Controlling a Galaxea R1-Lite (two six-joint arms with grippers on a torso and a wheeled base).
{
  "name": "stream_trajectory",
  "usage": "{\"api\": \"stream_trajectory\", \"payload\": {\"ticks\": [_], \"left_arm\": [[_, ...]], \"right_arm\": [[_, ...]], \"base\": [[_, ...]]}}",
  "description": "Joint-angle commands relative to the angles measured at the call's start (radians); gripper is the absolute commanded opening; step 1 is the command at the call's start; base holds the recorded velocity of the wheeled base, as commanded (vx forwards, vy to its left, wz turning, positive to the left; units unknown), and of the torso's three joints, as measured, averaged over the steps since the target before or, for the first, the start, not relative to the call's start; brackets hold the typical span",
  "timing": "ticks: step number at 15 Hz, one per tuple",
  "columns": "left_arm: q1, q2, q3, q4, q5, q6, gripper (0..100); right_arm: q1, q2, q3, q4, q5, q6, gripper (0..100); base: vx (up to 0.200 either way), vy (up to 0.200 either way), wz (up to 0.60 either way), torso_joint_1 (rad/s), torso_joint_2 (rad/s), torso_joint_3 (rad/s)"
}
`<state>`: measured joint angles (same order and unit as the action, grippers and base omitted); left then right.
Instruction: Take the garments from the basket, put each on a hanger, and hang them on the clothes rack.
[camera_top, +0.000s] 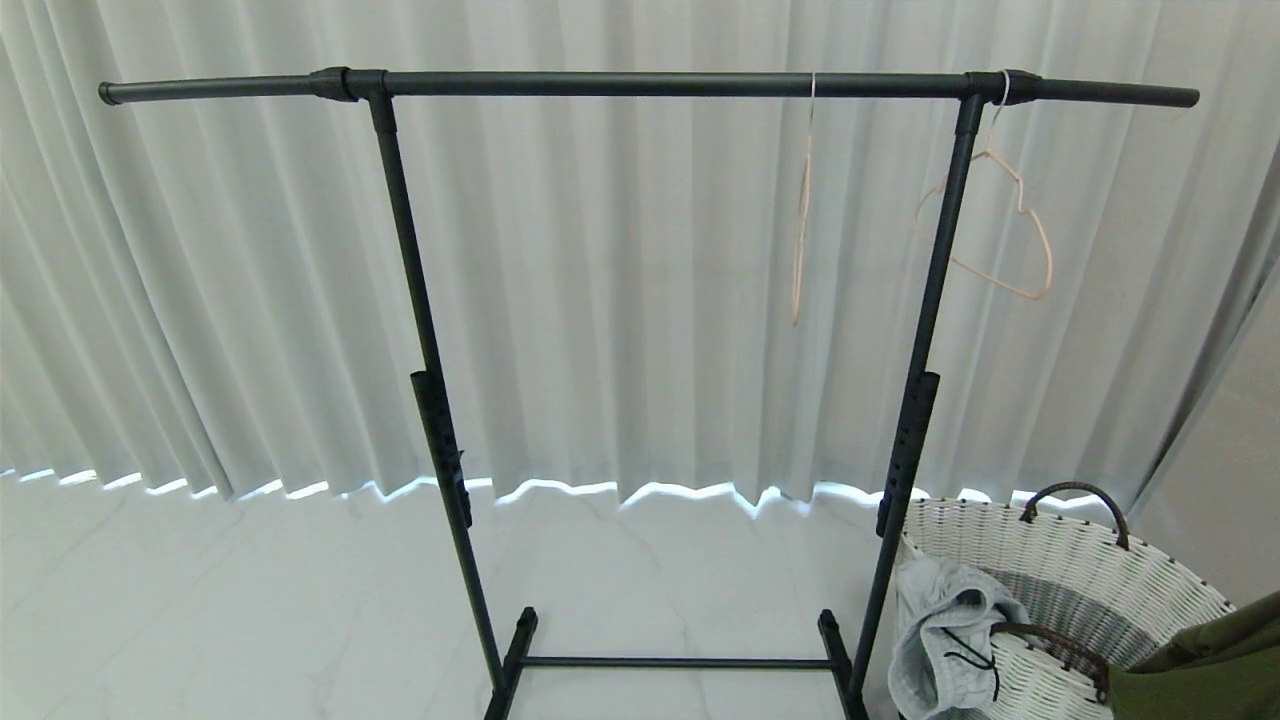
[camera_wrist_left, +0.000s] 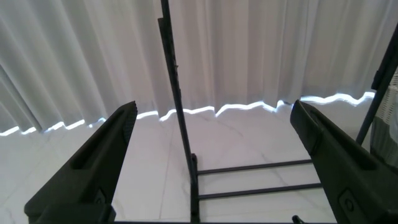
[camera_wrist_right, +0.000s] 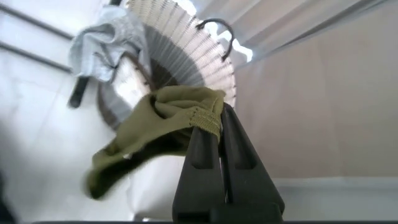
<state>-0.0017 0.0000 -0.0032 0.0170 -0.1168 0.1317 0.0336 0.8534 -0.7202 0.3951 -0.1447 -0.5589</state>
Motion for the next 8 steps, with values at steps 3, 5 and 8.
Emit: {"api": "stream_trajectory", "payload": {"ticks": [3, 5, 8], "left_arm": [[0.000, 0.002, 0.000, 0.000, -0.001, 0.009, 100], [0.000, 0.002, 0.000, 0.001, -0.003, 0.023, 100], [0.000, 0.002, 0.000, 0.000, -0.003, 0.020, 100]], "right_arm": [[0.089, 0.015, -0.137, 0.102, 0.005, 0.047, 0], [0.123, 0.024, -0.157, 0.122, 0.005, 0.048, 0], [0.123, 0.030, -0.169, 0.186, 0.004, 0.048, 0]], "base": [[0.000, 0.000, 0.00, 0.000, 0.00, 0.000], [0.000, 0.000, 0.00, 0.000, 0.00, 0.000], [0.000, 0.000, 0.00, 0.000, 0.00, 0.000]]}}
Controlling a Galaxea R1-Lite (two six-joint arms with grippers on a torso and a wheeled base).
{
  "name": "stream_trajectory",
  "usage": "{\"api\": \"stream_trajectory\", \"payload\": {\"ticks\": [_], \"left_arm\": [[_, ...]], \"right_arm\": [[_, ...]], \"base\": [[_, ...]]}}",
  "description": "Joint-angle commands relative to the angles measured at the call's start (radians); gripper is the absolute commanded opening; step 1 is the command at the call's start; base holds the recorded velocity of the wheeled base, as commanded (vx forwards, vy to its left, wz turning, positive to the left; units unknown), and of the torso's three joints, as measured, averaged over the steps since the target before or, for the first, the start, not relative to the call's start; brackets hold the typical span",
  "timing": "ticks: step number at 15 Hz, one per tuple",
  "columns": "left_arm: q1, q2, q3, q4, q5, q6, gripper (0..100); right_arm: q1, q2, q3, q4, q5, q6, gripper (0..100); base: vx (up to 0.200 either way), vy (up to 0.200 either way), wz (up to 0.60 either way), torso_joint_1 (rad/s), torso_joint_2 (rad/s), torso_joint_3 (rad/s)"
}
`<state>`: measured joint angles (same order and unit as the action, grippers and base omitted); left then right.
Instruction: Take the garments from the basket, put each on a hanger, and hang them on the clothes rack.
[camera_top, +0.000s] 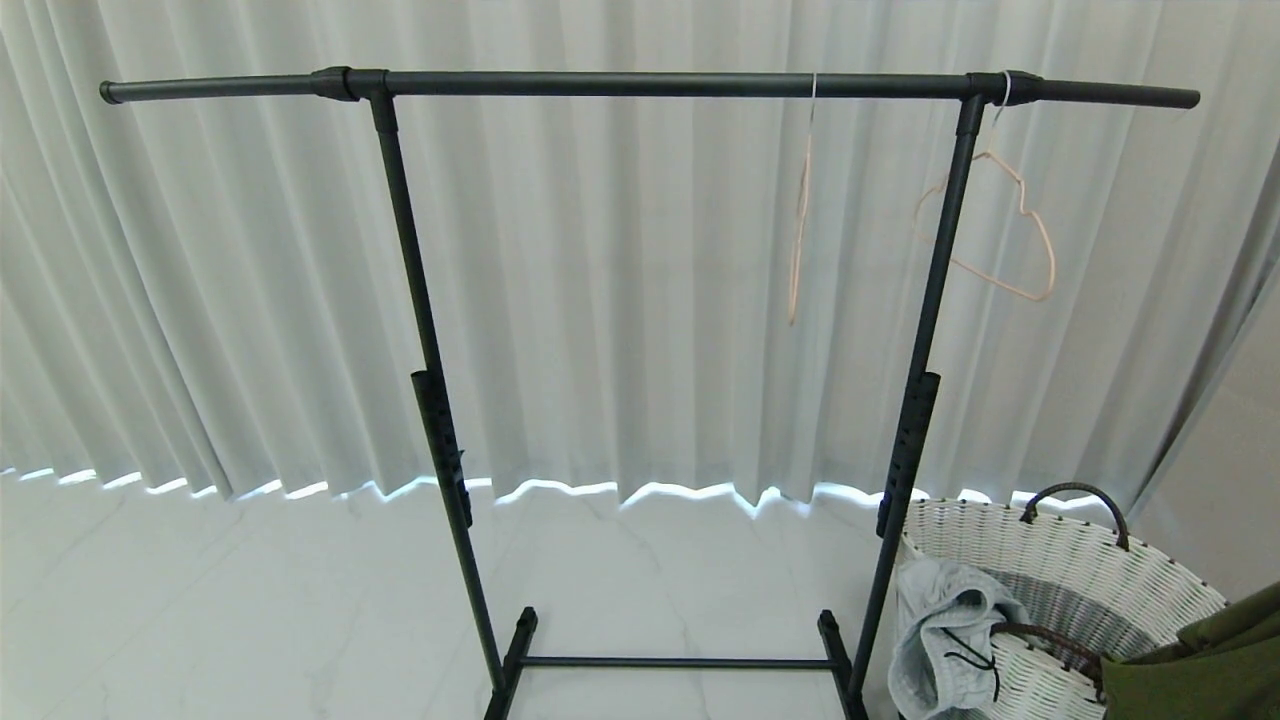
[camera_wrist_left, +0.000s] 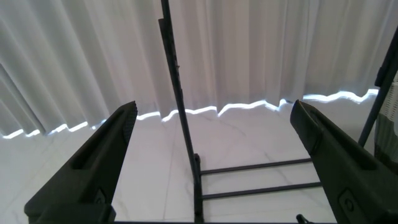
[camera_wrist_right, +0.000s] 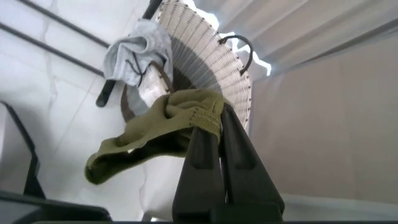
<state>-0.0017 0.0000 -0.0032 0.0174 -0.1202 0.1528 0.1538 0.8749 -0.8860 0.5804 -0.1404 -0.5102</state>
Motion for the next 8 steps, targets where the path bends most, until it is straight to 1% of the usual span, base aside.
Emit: {"api": "stream_trajectory", "payload": {"ticks": [1, 2, 4, 7, 8], "left_arm": [[0.000, 0.002, 0.000, -0.001, 0.001, -0.001, 100], [0.000, 0.002, 0.000, -0.001, 0.001, -0.001, 100], [0.000, 0.002, 0.000, -0.001, 0.001, 0.001, 100], [0.000, 0.000, 0.000, -0.001, 0.001, -0.002, 100], [0.000, 0.002, 0.000, -0.001, 0.001, 0.004, 100]], "right_arm": [[-0.002, 0.015, 0.004, 0.009, -0.001, -0.001, 0], [-0.002, 0.030, 0.015, 0.009, -0.004, -0.001, 0], [0.000, 0.042, 0.004, 0.007, -0.007, -0.005, 0], [0.004, 0.045, 0.010, 0.006, 0.005, -0.002, 0], [0.009, 0.044, 0.005, 0.006, 0.035, -0.002, 0]], "base": [[0.000, 0.000, 0.00, 0.000, 0.00, 0.000], [-0.200, 0.000, 0.00, 0.002, 0.00, -0.002], [-0.200, 0.000, 0.00, 0.012, 0.00, 0.000], [0.000, 0.000, 0.00, 0.000, 0.00, 0.000], [0.000, 0.000, 0.00, 0.000, 0.00, 0.000]]}}
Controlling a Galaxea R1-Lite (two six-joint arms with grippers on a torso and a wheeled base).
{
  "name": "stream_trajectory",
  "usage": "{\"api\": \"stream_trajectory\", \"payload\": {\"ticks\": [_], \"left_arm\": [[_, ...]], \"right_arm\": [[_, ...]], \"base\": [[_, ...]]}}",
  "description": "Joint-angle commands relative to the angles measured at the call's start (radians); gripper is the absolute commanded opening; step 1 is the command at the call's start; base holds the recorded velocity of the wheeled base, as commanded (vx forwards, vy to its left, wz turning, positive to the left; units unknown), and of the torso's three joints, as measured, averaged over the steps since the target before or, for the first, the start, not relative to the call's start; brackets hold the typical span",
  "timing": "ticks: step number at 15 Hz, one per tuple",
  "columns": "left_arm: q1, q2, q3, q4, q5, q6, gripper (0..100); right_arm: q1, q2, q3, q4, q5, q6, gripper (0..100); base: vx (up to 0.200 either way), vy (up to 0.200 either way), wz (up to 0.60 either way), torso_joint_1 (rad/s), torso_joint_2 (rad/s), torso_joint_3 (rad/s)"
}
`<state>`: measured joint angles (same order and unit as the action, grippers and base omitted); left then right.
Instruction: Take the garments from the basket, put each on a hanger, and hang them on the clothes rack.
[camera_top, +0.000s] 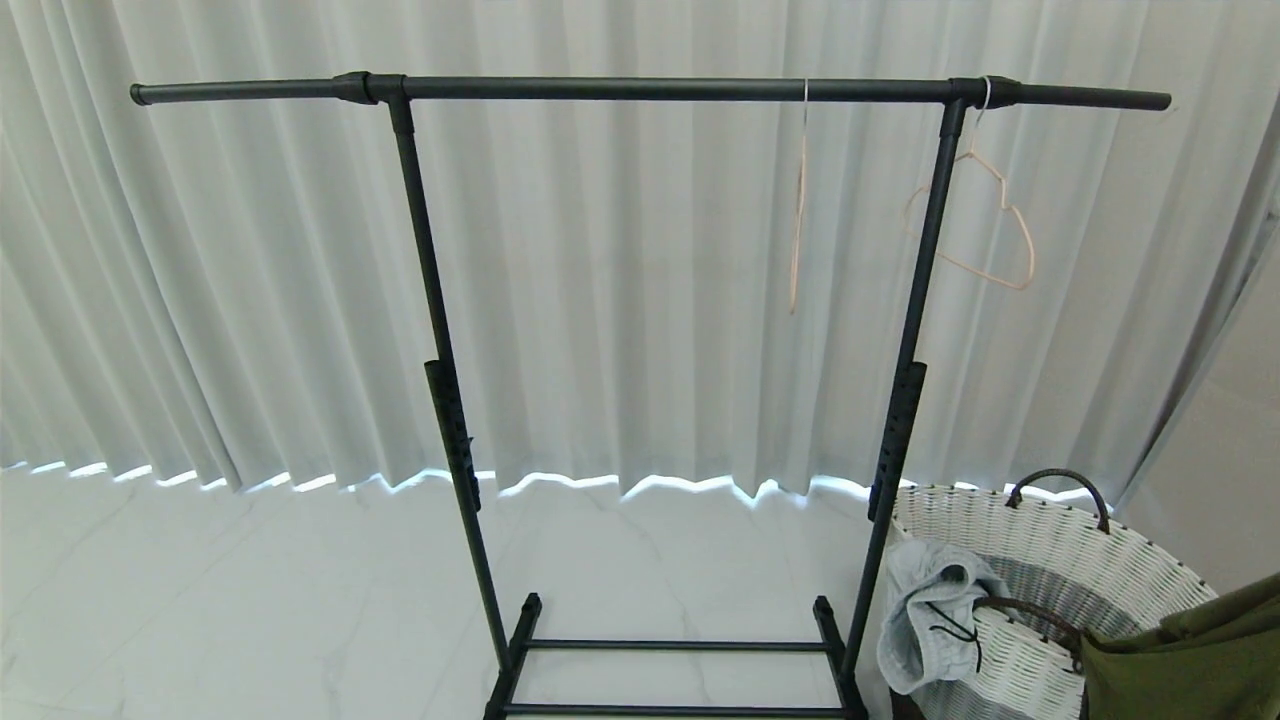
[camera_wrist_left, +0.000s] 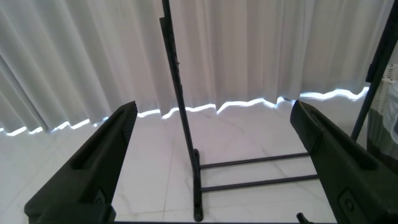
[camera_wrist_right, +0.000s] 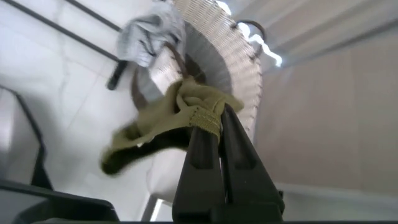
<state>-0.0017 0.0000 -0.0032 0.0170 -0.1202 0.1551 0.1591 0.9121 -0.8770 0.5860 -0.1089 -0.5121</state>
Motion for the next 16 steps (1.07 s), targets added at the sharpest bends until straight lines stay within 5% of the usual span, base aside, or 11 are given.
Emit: {"api": "stream_trajectory", "payload": {"ticks": [1, 6, 8, 10, 13, 16], "left_arm": [[0.000, 0.002, 0.000, 0.000, 0.001, 0.001, 100], [-0.012, 0.037, -0.067, -0.005, -0.019, -0.014, 100], [-0.098, 0.311, -0.317, -0.028, -0.030, -0.126, 100], [-0.169, 0.532, -0.462, -0.037, -0.053, -0.112, 100], [-0.400, 0.804, -0.581, -0.114, -0.072, -0.080, 100], [-0.521, 1.123, -0.721, -0.131, -0.065, -0.103, 100]], "right_arm": [[0.003, 0.005, -0.003, 0.000, 0.017, 0.000, 0], [0.005, -0.007, -0.026, -0.003, 0.130, 0.030, 0], [0.005, -0.002, -0.053, -0.003, 0.178, 0.035, 0], [0.010, -0.001, -0.085, -0.003, 0.265, 0.055, 0], [0.033, 0.001, -0.149, 0.000, 0.347, 0.118, 0], [0.103, 0.042, -0.218, 0.000, 0.373, 0.185, 0]], "base": [[0.000, 0.000, 0.00, 0.000, 0.00, 0.000], [0.000, 0.000, 0.00, 0.000, 0.00, 0.000], [0.000, 0.000, 0.00, 0.000, 0.00, 0.000], [0.000, 0.000, 0.00, 0.000, 0.00, 0.000], [0.000, 0.000, 0.00, 0.000, 0.00, 0.000], [0.000, 0.000, 0.00, 0.000, 0.00, 0.000]]}}
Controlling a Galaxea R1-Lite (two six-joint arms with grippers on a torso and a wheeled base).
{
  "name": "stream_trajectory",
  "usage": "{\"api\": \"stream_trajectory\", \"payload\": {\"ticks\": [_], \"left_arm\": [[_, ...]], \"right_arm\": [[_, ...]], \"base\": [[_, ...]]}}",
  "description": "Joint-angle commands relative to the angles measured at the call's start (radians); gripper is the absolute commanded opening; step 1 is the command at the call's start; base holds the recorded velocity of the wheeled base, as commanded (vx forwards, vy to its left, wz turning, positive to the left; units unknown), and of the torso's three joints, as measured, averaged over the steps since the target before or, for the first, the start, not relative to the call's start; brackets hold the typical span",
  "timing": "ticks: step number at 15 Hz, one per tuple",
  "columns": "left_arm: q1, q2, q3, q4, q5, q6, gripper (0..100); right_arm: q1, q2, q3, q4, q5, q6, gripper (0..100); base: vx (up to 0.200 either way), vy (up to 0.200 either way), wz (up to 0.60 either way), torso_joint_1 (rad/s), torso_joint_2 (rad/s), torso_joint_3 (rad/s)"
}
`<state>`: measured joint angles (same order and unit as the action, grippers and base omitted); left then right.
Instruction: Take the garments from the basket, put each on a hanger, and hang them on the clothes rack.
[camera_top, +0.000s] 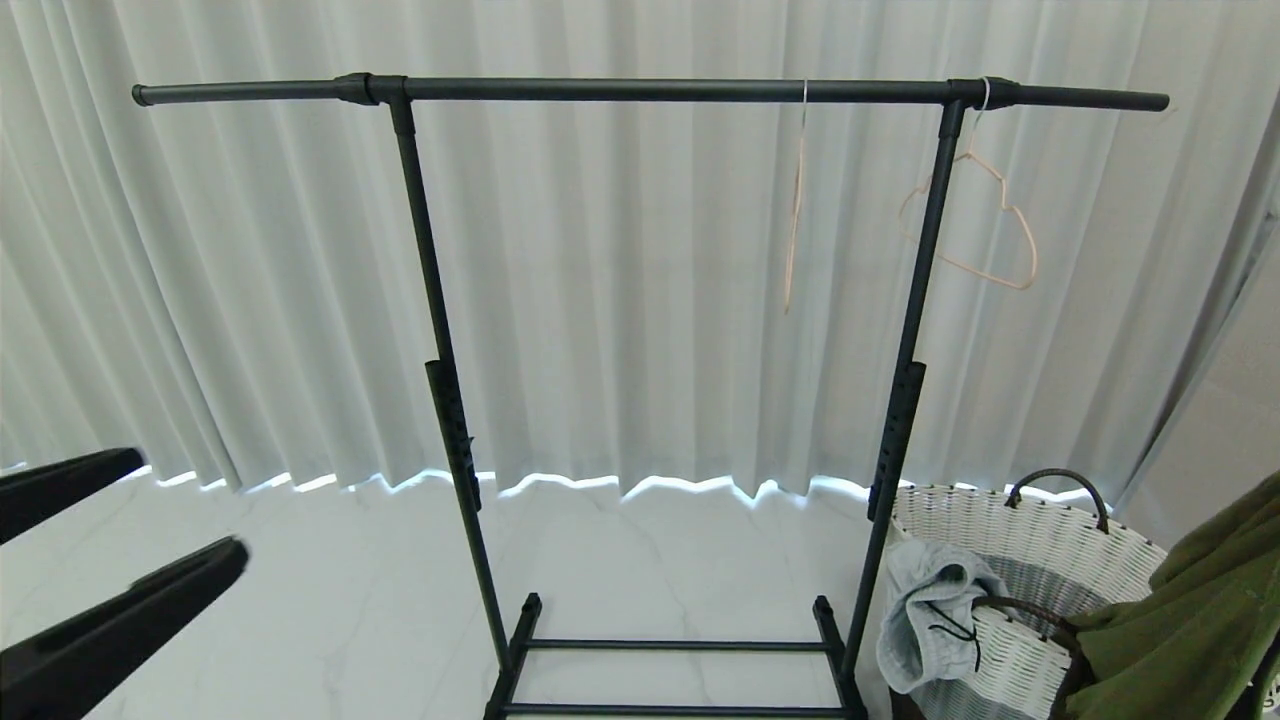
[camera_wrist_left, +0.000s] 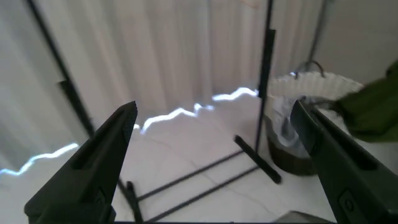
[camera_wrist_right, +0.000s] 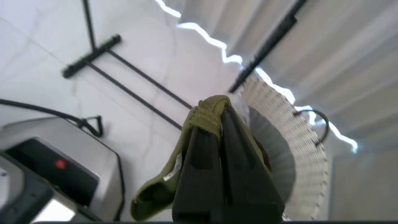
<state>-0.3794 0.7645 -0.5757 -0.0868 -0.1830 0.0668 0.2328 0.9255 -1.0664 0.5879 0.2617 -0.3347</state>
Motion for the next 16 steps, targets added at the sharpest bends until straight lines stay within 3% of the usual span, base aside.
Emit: {"api": "stream_trajectory", "payload": {"ticks": [1, 3, 6, 7, 9, 12, 14, 16], "left_arm": [[-0.171, 0.429, -0.174, -0.027, -0.001, -0.032, 100], [-0.288, 0.572, -0.199, -0.027, 0.040, -0.093, 100], [-0.518, 0.748, -0.246, -0.039, 0.122, -0.285, 100], [-0.564, 0.776, -0.269, -0.051, 0.148, -0.317, 100], [-0.739, 0.978, -0.381, -0.071, 0.293, -0.492, 100], [-0.849, 1.184, -0.535, -0.100, 0.304, -0.568, 100], [-0.868, 1.300, -0.681, -0.108, 0.304, -0.618, 100], [-0.868, 1.385, -0.782, -0.108, 0.306, -0.619, 100]], "right_arm": [[0.045, 0.041, -0.035, -0.005, 0.002, 0.014, 0], [0.069, 0.068, -0.024, -0.023, 0.008, 0.031, 0], [0.119, 0.084, 0.006, -0.036, 0.031, 0.062, 0], [0.120, 0.084, 0.017, -0.042, 0.031, 0.063, 0], [0.120, 0.084, 0.080, -0.085, 0.031, 0.069, 0], [0.120, 0.081, 0.128, -0.140, 0.027, 0.125, 0], [0.117, 0.079, 0.141, -0.151, 0.025, 0.141, 0], [0.117, 0.076, 0.152, -0.151, 0.025, 0.155, 0]], "base": [[0.000, 0.000, 0.00, 0.000, 0.00, 0.000], [0.000, 0.000, 0.00, 0.000, 0.00, 0.000], [0.000, 0.000, 0.00, 0.000, 0.00, 0.000], [0.000, 0.000, 0.00, 0.000, 0.00, 0.000], [0.000, 0.000, 0.00, 0.000, 0.00, 0.000], [0.000, 0.000, 0.00, 0.000, 0.00, 0.000], [0.000, 0.000, 0.00, 0.000, 0.00, 0.000], [0.000, 0.000, 0.00, 0.000, 0.00, 0.000]]}}
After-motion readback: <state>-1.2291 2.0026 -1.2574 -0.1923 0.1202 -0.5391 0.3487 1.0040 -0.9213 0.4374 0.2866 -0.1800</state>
